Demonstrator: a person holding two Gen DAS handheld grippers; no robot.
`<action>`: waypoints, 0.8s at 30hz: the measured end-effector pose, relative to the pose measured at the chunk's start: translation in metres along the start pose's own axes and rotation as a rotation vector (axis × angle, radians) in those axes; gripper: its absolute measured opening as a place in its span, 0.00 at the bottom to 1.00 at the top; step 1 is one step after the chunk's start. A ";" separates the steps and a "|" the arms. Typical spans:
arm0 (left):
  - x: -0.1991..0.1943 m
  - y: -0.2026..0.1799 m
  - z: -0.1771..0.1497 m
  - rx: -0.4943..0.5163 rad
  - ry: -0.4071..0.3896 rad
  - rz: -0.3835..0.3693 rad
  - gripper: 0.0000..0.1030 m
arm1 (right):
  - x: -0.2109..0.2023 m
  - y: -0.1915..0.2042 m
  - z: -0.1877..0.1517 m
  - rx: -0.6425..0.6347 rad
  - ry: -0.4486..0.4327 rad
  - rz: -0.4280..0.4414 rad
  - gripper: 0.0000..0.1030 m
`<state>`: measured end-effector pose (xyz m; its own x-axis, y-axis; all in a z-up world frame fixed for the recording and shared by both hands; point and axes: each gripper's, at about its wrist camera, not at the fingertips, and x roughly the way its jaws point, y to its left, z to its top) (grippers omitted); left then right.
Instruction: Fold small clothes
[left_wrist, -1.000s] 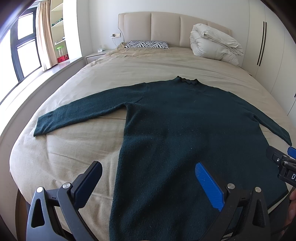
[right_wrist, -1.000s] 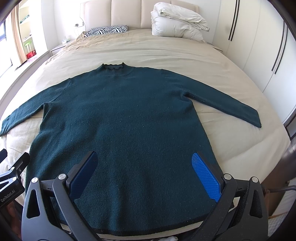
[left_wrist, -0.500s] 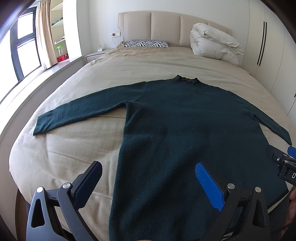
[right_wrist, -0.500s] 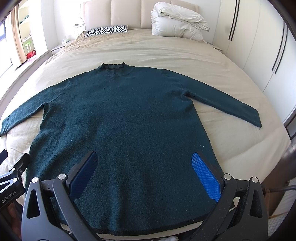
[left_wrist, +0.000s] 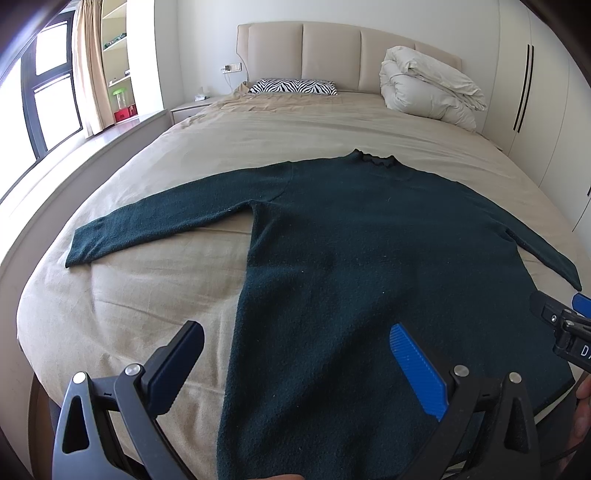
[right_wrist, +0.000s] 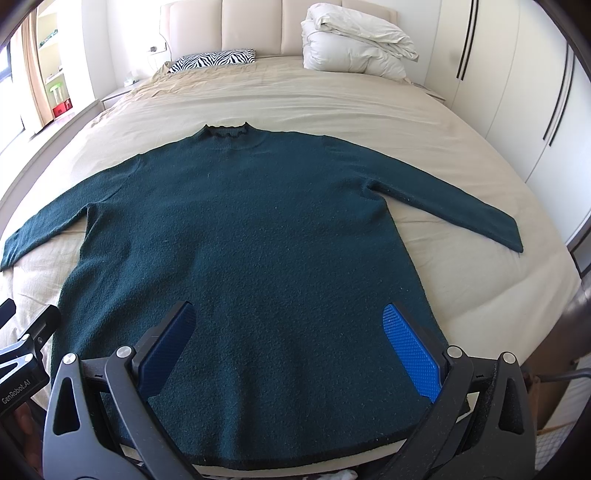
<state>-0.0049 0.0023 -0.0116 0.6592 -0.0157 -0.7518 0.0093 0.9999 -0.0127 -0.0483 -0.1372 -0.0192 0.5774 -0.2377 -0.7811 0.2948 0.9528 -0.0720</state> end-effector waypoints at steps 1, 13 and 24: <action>0.000 0.000 0.000 0.000 0.000 0.001 1.00 | 0.000 0.000 0.000 0.000 0.000 0.000 1.00; -0.005 0.013 0.003 -0.018 -0.046 -0.018 1.00 | 0.004 -0.002 0.002 0.015 0.000 0.040 1.00; -0.018 0.142 0.046 -0.296 -0.225 -0.056 1.00 | -0.039 0.012 0.031 0.046 -0.229 0.273 1.00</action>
<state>0.0194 0.1447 0.0303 0.8130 -0.0372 -0.5811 -0.1454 0.9534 -0.2645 -0.0436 -0.1227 0.0292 0.7939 -0.0167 -0.6079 0.1372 0.9788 0.1523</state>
